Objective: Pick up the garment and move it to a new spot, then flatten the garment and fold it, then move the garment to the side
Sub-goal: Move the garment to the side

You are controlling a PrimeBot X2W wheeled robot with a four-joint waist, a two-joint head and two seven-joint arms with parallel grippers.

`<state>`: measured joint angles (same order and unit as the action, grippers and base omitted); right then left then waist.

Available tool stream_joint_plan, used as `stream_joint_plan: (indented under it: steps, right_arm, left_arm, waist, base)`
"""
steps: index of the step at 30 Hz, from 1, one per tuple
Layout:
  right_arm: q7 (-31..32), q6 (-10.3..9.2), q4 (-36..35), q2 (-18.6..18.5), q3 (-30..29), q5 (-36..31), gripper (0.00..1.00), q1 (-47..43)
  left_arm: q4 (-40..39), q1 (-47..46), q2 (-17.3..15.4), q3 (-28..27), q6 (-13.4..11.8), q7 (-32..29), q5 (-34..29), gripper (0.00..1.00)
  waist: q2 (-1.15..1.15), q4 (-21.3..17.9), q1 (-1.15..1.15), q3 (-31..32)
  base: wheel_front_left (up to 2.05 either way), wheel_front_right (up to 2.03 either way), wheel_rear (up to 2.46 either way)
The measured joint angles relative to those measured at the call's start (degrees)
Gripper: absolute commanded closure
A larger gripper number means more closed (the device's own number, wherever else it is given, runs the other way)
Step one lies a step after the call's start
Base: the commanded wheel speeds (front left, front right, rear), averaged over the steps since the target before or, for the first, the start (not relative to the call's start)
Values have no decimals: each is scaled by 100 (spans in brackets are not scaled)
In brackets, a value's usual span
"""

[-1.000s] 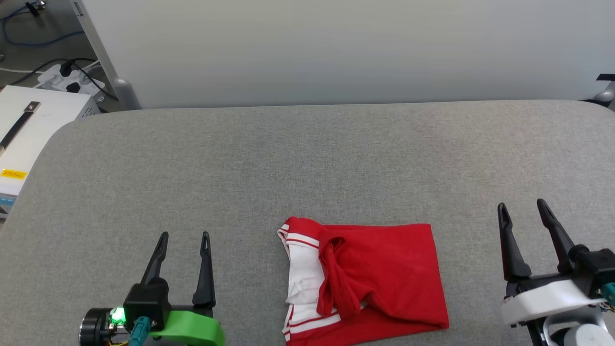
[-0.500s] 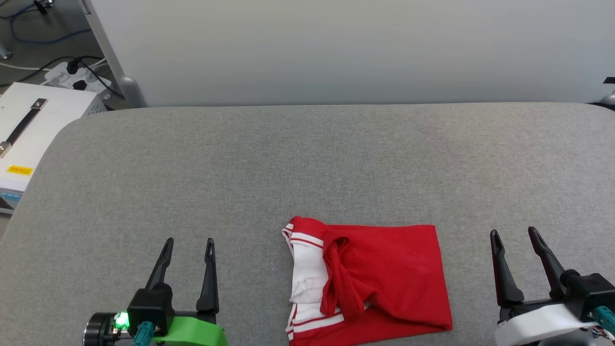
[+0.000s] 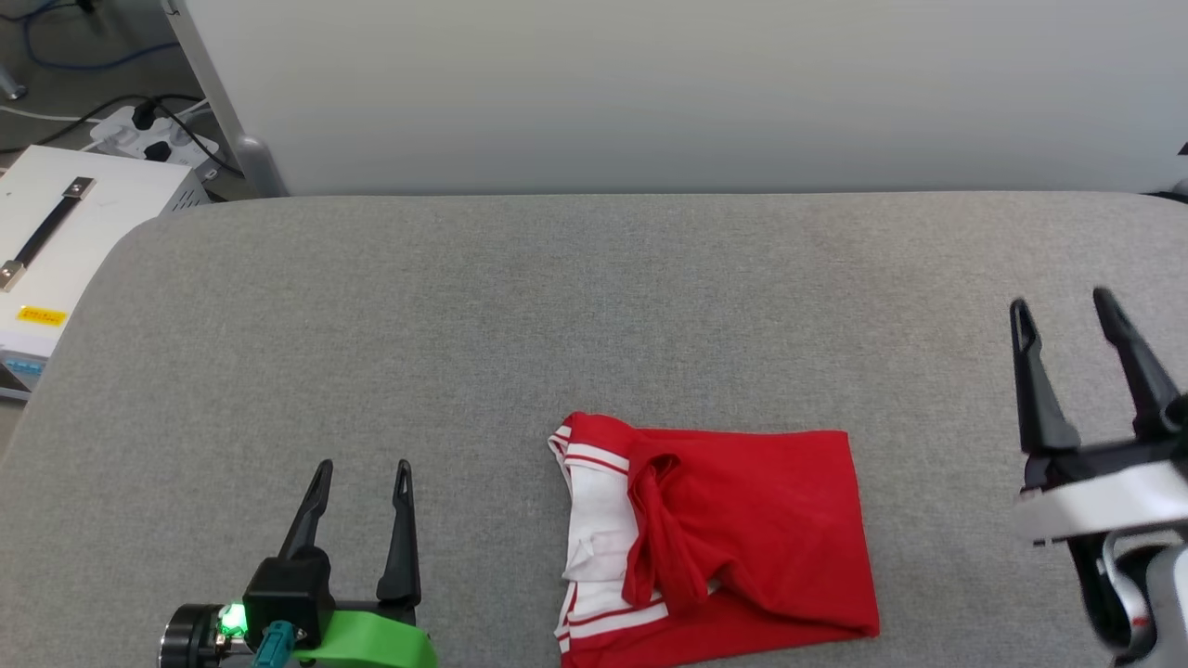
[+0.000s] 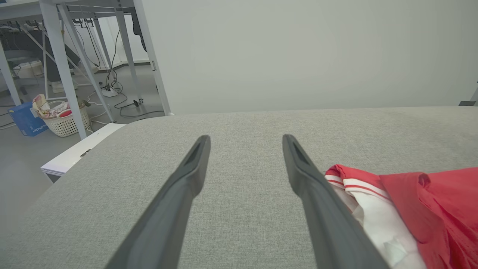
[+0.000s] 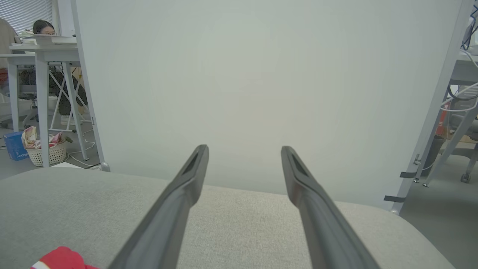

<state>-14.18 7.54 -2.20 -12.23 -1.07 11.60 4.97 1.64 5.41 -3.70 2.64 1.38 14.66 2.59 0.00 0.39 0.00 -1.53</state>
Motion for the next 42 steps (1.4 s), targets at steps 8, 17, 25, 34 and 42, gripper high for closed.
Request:
stream_joint_plan:
  steps: [8, 17, 25, 34, 42]
  right_arm:
    - [2020, 0, 146, -1113, 1001, 1147, 0, 1207]
    - [4404, 0, 501, -1692, 1695, 2483, 0, 1444]
    - [5177, 0, 980, -1660, 1961, 3154, 0, 1141]
    - [5097, 0, 1556, -1327, 2454, 3427, 0, 1085]
    - [4876, -1, 1903, -1318, 2882, 3611, 0, 1137]
  left_arm:
    - [24, -89, 9, -20, 49, 0, 23, 0]
    - [30, -231, 16, -22, 51, 0, 43, 0]
    - [25, -402, 31, 67, 51, 0, 49, 0]
    - [27, -536, 38, 78, 66, 0, 51, 0]
    - [74, -669, 44, 115, 75, 0, 51, 0]
  waist:
    - [0, 57, 0, -206]
    - [0, 148, 0, -442]
    - [0, 281, 0, -627]
    - [0, 437, 0, -904]
    - [0, 554, 0, -1059]
  base:
    - [0, 0, 0]
    - [0, 0, 0]
    - [0, 0, 0]
    - [0, 0, 0]
    - [0, 0, 0]
